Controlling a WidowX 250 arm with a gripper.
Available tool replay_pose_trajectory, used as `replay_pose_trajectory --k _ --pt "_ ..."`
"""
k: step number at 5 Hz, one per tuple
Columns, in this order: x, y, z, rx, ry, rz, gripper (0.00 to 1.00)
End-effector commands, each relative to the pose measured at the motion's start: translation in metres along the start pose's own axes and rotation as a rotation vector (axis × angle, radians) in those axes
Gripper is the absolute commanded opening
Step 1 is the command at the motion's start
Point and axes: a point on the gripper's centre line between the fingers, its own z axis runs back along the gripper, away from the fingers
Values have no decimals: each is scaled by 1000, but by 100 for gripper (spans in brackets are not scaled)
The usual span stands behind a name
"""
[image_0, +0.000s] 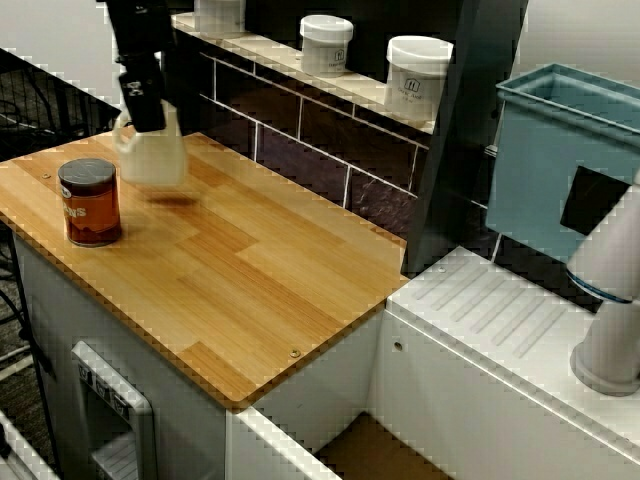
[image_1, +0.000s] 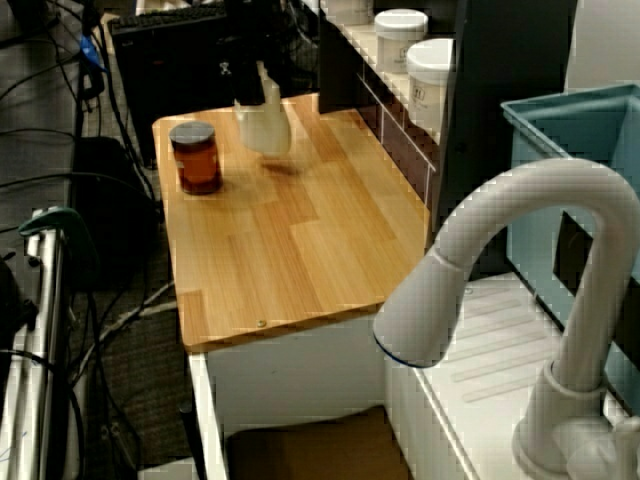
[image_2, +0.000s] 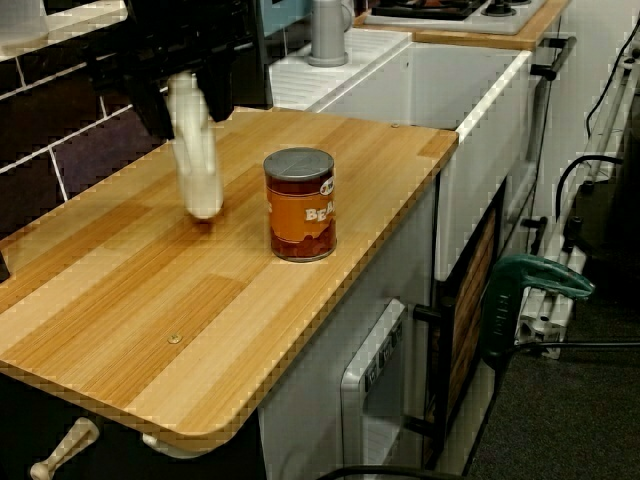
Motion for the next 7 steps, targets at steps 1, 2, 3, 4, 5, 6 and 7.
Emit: replay_pose_trajectory --k 1,2,3,4,5,6,7 --pt "31 -16 47 72 -59 -43 0" --pt "44 -34 45 63 -68 -64 0" --pt "54 -64 35 48 -71 -72 0" --pt "62 -82 28 38 -69 -96 0" --pt "66 -93 22 12 -73 -104 0" --pt "74 -99 15 -3 -101 -87 0" --pt "82 -104 7 -6 -88 -117 0"
